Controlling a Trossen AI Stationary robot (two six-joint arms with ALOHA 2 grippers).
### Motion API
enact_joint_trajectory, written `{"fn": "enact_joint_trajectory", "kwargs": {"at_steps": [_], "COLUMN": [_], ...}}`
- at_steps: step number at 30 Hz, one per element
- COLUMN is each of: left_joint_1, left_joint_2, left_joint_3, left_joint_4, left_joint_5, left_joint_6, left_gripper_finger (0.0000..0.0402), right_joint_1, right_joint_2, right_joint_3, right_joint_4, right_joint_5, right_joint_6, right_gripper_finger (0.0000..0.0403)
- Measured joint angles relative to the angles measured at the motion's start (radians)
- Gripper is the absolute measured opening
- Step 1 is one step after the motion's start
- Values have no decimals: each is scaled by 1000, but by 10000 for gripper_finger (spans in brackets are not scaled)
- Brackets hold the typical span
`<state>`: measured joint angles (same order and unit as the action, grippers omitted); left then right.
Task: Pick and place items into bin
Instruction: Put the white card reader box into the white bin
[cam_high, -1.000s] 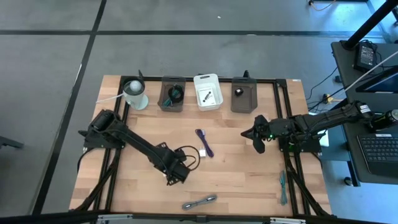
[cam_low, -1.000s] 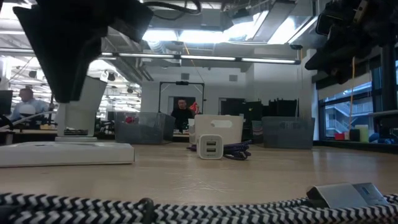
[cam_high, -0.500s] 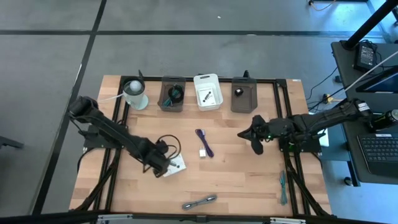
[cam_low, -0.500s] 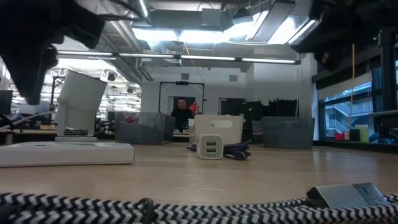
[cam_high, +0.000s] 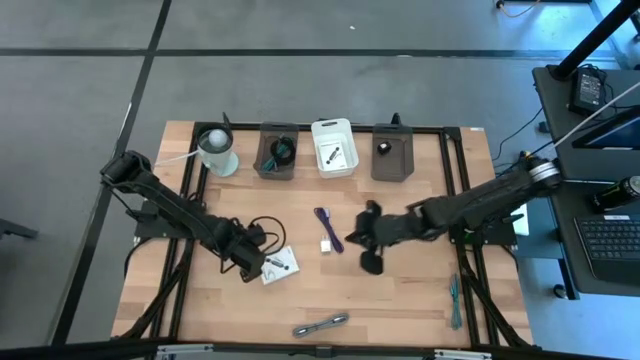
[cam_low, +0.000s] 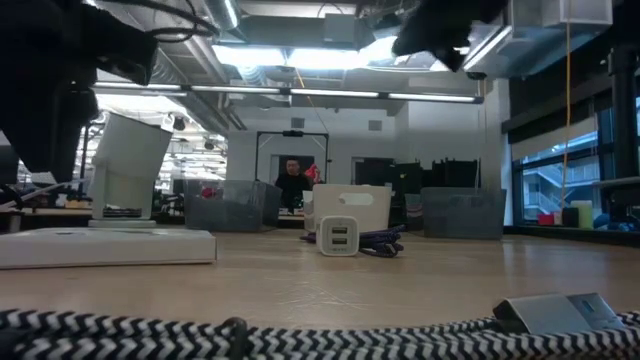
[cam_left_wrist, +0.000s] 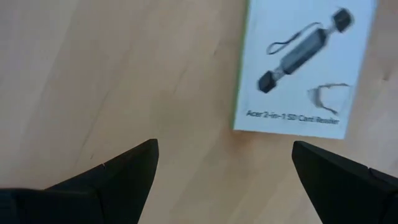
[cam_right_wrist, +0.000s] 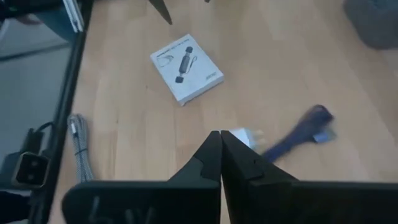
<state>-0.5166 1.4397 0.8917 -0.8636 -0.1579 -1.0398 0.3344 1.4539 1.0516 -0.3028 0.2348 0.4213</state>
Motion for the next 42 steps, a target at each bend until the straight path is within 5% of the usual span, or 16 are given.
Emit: {"fn": "enact_joint_trajectory", "kwargs": {"at_steps": [11, 20, 35, 42], "left_joint_1": [-31, -41, 43, 94], "left_joint_2": [0, -1, -21, -30], "left_joint_3": [0, -134, -165, -164], "left_joint_4": [85, 186, 313, 368], "left_joint_5": [2, 87, 176, 183], "left_joint_6": [162, 1, -38, -14], "left_gripper_finger": [341, 335, 335, 335], "right_joint_1": [24, 37, 36, 17], "right_joint_2": [395, 620, 720, 721], "right_joint_3": [328, 536, 599, 599], "right_joint_4": [-15, -130, -207, -151], "right_joint_5": [-11, -11, -104, -104], "right_joint_6": [-39, -33, 90, 148], "right_gripper_finger": [13, 31, 150, 169]}}
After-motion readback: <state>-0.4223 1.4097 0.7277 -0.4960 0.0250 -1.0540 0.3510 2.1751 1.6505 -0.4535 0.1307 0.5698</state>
